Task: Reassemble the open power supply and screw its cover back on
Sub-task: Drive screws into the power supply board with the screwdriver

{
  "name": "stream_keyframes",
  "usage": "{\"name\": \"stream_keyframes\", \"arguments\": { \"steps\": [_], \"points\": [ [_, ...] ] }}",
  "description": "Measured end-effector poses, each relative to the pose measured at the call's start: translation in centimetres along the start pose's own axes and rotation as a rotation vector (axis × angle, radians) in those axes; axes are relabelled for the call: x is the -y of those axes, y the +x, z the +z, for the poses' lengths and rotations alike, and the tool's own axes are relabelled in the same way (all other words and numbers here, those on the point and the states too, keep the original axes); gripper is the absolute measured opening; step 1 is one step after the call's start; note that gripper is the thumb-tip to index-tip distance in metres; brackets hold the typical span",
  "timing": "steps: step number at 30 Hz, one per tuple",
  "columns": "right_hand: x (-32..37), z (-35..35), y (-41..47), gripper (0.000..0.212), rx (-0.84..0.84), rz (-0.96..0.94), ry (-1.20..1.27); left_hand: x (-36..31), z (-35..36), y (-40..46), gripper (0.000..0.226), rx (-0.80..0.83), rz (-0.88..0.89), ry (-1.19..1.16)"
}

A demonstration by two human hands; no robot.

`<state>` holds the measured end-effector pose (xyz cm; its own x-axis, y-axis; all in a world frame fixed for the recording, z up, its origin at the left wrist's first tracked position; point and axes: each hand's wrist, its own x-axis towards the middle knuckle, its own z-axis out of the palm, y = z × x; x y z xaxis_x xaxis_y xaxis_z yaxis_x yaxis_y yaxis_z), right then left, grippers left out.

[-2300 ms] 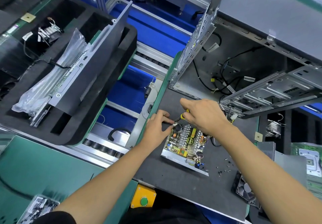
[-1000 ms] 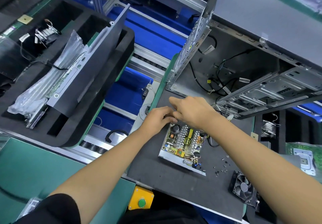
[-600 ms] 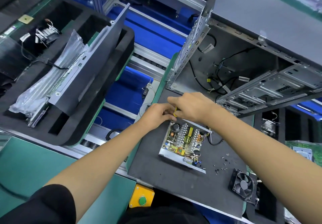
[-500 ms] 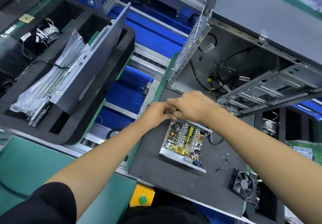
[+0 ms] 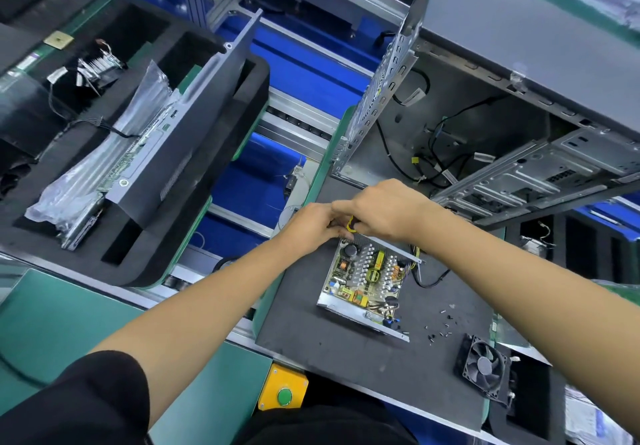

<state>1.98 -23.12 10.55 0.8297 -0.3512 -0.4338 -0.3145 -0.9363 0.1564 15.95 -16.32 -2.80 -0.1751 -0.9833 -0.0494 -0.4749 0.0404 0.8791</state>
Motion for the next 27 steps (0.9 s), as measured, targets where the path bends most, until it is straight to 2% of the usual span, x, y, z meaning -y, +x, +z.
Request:
{"name": "stream_keyframes", "arguments": {
  "steps": [4,8,11,16,20,25,27],
  "points": [
    [0.8,-0.2,-0.2,0.019,-0.009,-0.053,-0.095,0.1,-0.5,0.3,0.023,0.025,0.019,-0.047],
    [1.1,0.0,-0.1,0.024,0.002,0.016,-0.121,-0.3,-0.9,0.5,0.03,0.077,0.008,-0.107],
    [1.2,0.0,0.1,0.027,0.035,0.123,-0.084,-0.6,-0.9,0.4,0.034,0.08,-0.016,-0.047],
    [0.4,0.5,-0.3,0.026,-0.009,0.16,-0.009,-0.7,-0.9,1.0,0.015,0.132,-0.061,-0.007],
    [-0.3,0.8,-0.7,0.028,-0.043,0.0,0.019,-0.7,-1.1,1.0,0.016,0.195,-0.039,-0.042],
    [-0.3,1.1,-0.4,0.029,-0.021,0.115,-0.04,-1.9,-2.0,0.8,0.041,0.136,0.033,-0.067],
    [0.0,0.9,-0.4,0.028,-0.001,0.145,-0.035,-2.3,-2.1,0.9,0.034,0.117,0.048,-0.056]
  ]
}}
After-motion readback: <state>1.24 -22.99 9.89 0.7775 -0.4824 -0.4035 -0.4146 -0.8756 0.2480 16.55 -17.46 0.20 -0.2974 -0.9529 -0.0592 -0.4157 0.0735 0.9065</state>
